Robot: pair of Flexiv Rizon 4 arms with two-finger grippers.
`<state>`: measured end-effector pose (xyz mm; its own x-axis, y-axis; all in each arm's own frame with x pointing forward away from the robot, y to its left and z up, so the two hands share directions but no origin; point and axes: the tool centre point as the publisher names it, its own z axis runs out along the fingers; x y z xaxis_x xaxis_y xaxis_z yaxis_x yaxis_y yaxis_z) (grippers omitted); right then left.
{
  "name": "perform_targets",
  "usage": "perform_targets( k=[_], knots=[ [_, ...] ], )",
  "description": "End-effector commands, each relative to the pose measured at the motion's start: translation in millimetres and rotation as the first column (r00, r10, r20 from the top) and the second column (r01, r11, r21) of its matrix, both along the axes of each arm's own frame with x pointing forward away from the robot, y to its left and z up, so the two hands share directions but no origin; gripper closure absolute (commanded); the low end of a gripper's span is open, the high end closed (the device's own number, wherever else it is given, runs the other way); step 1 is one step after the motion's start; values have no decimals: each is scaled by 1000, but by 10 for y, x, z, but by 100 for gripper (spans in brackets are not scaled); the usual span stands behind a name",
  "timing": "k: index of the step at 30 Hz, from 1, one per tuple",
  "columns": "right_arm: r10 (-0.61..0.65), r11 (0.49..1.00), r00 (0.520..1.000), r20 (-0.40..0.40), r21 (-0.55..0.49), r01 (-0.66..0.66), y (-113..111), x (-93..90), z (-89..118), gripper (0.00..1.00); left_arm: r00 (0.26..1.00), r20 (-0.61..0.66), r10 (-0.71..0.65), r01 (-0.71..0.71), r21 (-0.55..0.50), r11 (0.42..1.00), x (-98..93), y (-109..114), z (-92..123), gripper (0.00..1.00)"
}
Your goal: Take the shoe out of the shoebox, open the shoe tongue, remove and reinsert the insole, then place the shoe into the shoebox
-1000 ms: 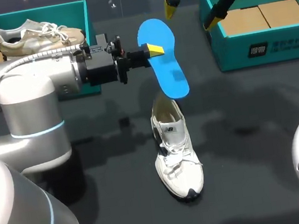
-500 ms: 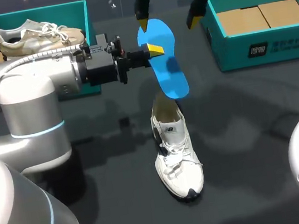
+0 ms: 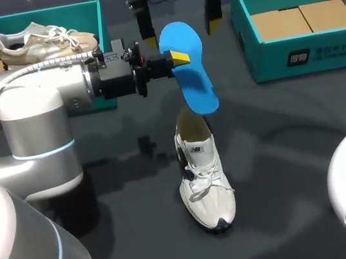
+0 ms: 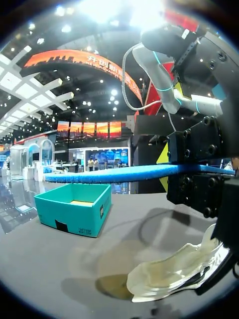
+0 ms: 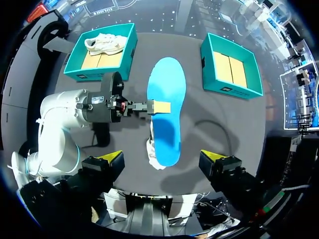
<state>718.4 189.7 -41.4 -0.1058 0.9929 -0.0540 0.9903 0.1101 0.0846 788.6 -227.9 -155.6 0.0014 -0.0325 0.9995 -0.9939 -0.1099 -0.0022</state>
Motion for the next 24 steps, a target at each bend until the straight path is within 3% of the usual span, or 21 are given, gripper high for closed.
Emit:
perform_targets(
  k=[1, 14, 24],
  knots=[
    [-6, 999, 1000, 12, -44, 7, 1, 2, 7, 0, 1000, 0, 1, -1, 1, 1000, -2, -11, -3, 100],
    [-11, 988, 1000, -20, 153, 14, -331, 62, -16, 0, 1000, 0, 1, -1, 1, 1000, -2, -11, -3, 100],
    [-29, 930, 996, -85, 362, 58, -577, 121, -58, 0, 1000, 0, 1, -1, 1, 1000, -2, -11, -3, 100]
  ],
)
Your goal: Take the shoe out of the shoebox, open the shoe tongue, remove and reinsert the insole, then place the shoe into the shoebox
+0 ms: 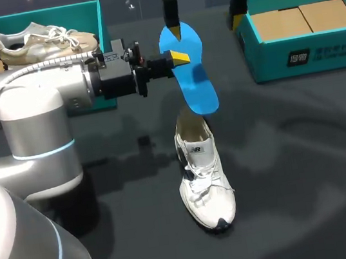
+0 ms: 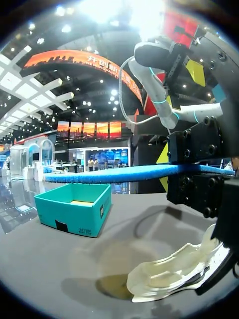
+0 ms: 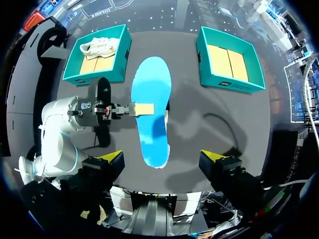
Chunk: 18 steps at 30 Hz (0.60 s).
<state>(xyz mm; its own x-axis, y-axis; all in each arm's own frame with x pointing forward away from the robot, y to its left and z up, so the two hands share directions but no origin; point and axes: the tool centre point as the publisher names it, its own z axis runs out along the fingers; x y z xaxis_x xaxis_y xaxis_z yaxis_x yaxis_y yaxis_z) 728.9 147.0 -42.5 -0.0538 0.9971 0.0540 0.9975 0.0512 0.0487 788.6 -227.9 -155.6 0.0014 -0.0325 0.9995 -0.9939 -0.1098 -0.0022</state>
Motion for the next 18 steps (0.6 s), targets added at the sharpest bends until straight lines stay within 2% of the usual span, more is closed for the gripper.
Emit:
perform_targets(
  k=[1, 9, 18],
  knots=[
    [2, 957, 1000, -29, 289, 6, -177, 22, -52, 0, 1000, 0, 2, -2, 1, 1000, -3, -11, -3, 100],
    [-2, 896, 997, -77, 443, 36, -374, 61, -139, 0, 1000, 0, 2, -2, 1, 1000, -3, -11, -3, 100],
    [27, 736, 998, -65, 677, 24, -592, 106, -283, 0, 1000, 0, 2, -2, 1, 1000, -3, -11, -3, 100]
  ],
)
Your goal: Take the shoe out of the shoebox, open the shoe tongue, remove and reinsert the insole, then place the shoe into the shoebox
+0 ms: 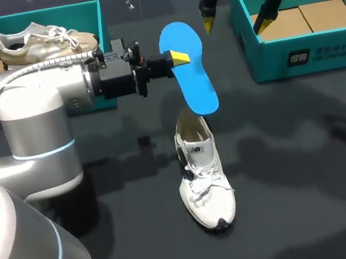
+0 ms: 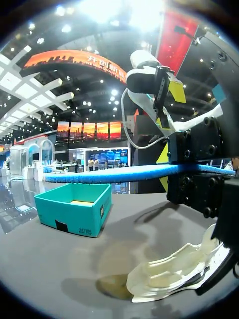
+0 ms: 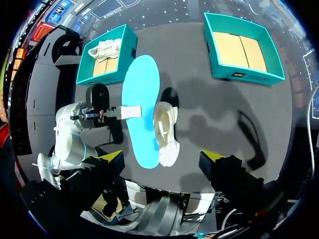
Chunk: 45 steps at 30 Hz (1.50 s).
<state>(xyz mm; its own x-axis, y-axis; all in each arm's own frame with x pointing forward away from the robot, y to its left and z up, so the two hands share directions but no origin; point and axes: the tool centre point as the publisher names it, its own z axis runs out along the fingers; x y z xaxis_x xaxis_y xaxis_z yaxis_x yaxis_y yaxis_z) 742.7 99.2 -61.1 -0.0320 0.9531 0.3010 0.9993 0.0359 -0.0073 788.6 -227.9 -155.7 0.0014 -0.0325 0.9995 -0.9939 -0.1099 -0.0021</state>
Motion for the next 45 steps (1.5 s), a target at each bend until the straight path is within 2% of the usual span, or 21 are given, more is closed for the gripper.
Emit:
perform_targets(
  k=[1, 10, 21, 35, 45],
  knots=[
    [-5, 870, 1000, -6, 492, 7, -131, -29, -111, 0, 1000, 0, 2, -2, 1, 1000, -3, -11, -3, 100],
    [-8, 770, 1000, -14, 637, 15, -209, -8, -192, 0, 1000, 0, 2, -2, 1, 1000, -3, -11, -3, 100],
    [7, 675, 998, -67, 736, 45, -199, 16, -335, 0, 1000, 0, 2, -2, 1, 1000, -3, -11, -3, 100],
    [46, 532, 997, -65, 846, 31, -166, -16, -525, 0, 1000, 0, 2, -2, 1, 1000, -3, -11, -3, 100],
    [45, 527, 997, -62, 850, 29, -142, -18, -489, 0, 1000, 0, 2, -2, 1, 1000, -3, -11, -3, 100]
  ],
)
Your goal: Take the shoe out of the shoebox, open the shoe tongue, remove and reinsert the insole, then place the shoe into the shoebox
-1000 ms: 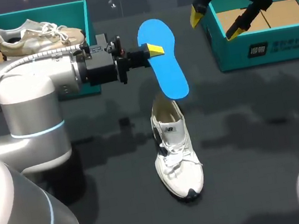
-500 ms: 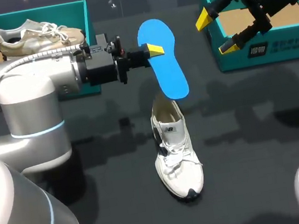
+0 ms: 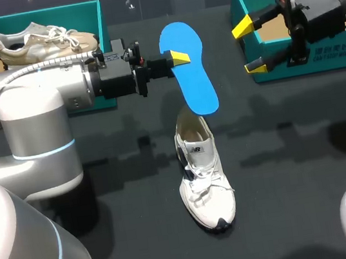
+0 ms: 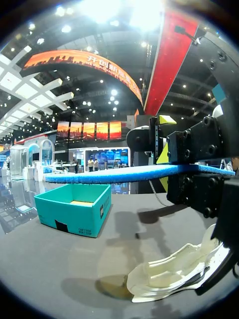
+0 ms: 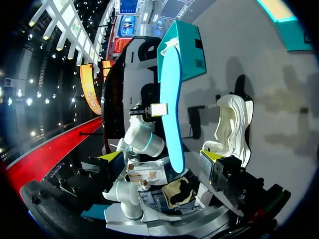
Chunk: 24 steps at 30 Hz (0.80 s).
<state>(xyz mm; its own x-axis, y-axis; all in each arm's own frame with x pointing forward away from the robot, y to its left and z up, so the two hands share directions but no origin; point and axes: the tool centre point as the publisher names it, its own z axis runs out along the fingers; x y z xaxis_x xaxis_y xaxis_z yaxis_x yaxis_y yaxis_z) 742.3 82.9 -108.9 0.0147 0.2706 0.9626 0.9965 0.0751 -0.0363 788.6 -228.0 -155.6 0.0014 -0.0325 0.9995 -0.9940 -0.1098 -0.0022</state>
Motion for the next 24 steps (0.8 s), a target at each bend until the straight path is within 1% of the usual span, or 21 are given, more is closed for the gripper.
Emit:
perform_targets(
  k=[1, 4, 6, 9, 14, 18, 21, 23, 24],
  knots=[
    [-6, 1000, 1000, -2, 23, 6, 22, -9, -1, 0, 1000, 0, 2, -2, 1, 1000, -3, -11, -3, 100],
    [-5, 999, 1000, 1, 36, 5, 27, 1, 8, 0, 1000, 0, 2, -2, 1, 1000, -3, -11, -3, 100],
    [-4, 997, 1000, -1, 71, 4, 25, 2, -8, 0, 1000, 0, 2, -2, 1, 1000, -3, -11, -3, 100],
    [-6, 996, 999, -32, 88, 9, 21, 2, -59, 0, 1000, 0, 2, -2, 1, 1000, -3, -11, -3, 100],
    [-13, 994, 999, -44, 111, 17, 10, 3, -104, 0, 1000, 0, 2, -2, 1, 1000, -3, -11, -3, 100],
    [-15, 990, 999, -39, 139, 20, -1, -5, -133, 0, 1000, 0, 2, -2, 1, 1000, -3, -11, -3, 100],
    [-29, 987, 999, -20, 161, 32, -2, -14, -148, 0, 1000, 0, 2, -2, 1, 1000, -3, -11, -3, 100],
    [-31, 983, 1000, -7, 178, 32, -4, -17, -153, 0, 1000, 14, 1, -1, -18, 1000, -4, -5, 29, 100],
    [-29, 982, 1000, -4, 188, 29, -4, -19, -154, 0, 999, 34, 7, -7, -10, 1000, -2, -1, 46, 100]
  ],
)
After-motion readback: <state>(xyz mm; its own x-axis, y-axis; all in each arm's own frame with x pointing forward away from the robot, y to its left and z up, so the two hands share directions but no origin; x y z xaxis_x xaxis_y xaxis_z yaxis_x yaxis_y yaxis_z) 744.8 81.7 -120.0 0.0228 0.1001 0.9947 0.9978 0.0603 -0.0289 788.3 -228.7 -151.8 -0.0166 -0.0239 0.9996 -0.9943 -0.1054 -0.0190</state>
